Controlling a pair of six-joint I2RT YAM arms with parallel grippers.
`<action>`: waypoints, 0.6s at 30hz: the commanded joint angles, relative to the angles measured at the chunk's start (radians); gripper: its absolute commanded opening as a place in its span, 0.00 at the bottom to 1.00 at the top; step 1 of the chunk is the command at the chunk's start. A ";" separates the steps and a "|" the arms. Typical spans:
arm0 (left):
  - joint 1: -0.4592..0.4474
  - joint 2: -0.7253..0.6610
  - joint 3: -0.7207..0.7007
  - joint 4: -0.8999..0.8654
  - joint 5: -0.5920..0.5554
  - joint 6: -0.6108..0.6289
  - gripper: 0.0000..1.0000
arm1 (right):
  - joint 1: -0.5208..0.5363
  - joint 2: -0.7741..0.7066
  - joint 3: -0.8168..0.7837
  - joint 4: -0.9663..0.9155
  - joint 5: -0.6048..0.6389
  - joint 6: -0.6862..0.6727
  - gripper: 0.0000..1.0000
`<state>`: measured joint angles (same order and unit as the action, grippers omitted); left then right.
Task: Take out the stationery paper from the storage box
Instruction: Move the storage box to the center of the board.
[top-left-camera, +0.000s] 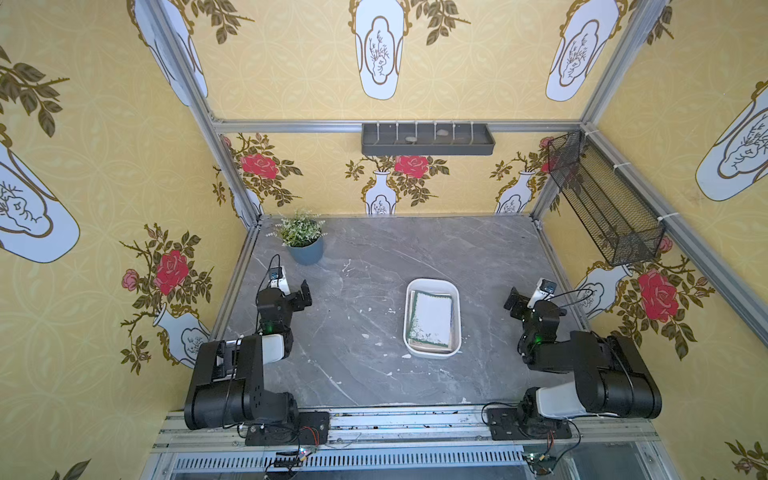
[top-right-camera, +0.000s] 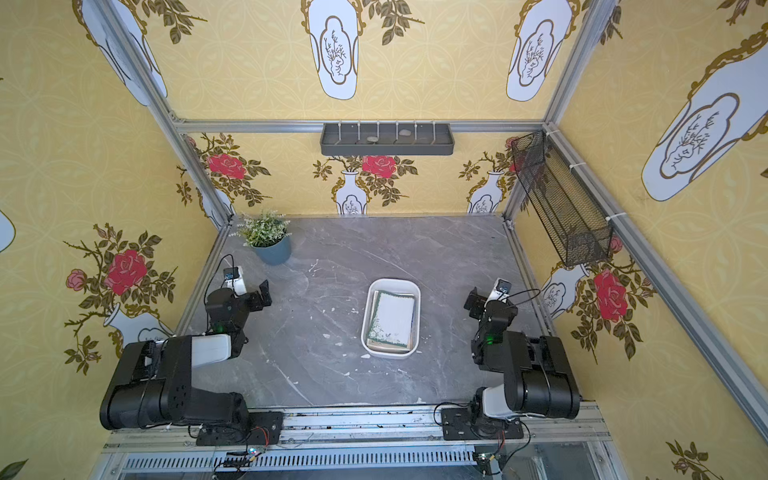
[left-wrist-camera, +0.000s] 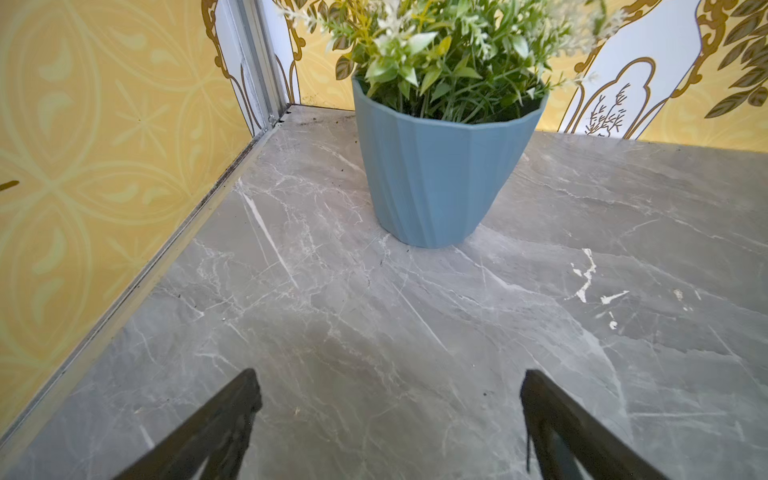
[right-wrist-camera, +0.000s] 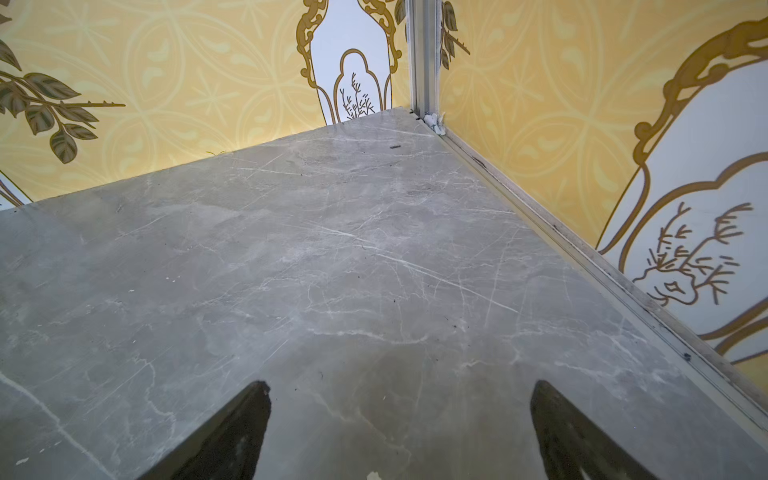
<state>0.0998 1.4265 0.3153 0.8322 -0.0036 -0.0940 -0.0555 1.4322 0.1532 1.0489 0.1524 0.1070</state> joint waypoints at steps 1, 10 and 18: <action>0.001 0.000 0.000 0.000 0.004 0.008 0.99 | 0.000 -0.003 0.000 0.023 0.003 0.007 0.97; 0.000 0.004 0.003 -0.005 0.006 0.006 0.99 | 0.000 -0.001 0.002 0.022 0.004 0.007 0.97; 0.009 -0.001 0.003 -0.002 0.018 0.002 0.99 | -0.001 -0.005 -0.003 0.029 0.002 0.006 0.97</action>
<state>0.1066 1.4265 0.3161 0.8318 0.0036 -0.0948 -0.0559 1.4322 0.1532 1.0489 0.1524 0.1070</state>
